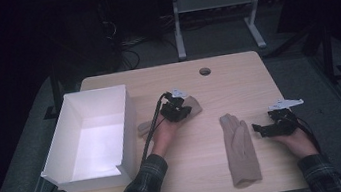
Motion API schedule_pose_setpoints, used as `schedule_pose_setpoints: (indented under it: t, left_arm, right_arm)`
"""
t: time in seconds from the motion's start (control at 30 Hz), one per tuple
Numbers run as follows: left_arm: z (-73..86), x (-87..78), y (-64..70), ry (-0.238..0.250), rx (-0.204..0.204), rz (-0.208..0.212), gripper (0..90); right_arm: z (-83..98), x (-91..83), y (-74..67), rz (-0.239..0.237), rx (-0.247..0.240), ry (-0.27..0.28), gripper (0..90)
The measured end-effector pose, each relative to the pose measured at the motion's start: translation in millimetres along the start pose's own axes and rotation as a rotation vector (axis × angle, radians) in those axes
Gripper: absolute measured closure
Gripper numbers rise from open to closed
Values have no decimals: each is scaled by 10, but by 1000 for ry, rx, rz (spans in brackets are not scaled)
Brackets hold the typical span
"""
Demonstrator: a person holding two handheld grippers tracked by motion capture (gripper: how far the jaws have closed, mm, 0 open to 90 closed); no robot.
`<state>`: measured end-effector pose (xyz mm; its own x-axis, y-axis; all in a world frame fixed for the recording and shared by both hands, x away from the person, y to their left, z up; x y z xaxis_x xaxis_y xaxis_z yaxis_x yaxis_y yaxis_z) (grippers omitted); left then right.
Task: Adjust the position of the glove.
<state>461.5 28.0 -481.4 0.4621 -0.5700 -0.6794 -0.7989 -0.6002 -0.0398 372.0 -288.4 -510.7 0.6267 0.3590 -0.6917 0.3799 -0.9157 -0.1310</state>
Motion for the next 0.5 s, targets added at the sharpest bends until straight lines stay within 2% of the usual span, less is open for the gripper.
schedule_pose_setpoints:
  t: [0.2,0.33,0.5]
  left_arm:
    - [52,144,-5,-30,-18,15,898]
    - [56,140,11,-34,-17,17,898]
    - [101,88,86,-38,-6,41,898]
  right_arm:
    - [0,0,-2,1,1,0,140]
    - [0,0,-2,1,0,0,140]
    - [0,0,-2,1,0,0,140]
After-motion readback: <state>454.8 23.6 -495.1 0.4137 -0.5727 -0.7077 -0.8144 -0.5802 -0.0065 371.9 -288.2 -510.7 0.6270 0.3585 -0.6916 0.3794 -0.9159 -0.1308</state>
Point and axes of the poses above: each handheld gripper's, and its own axes: x roughly forward along the jaws, z roughly out of its underside, y roughly to its right, the point moved 4 cm from there along x, roughly forward along the jaws, and after that the axes turned 8 degrees about x, right-handed, at the moved point
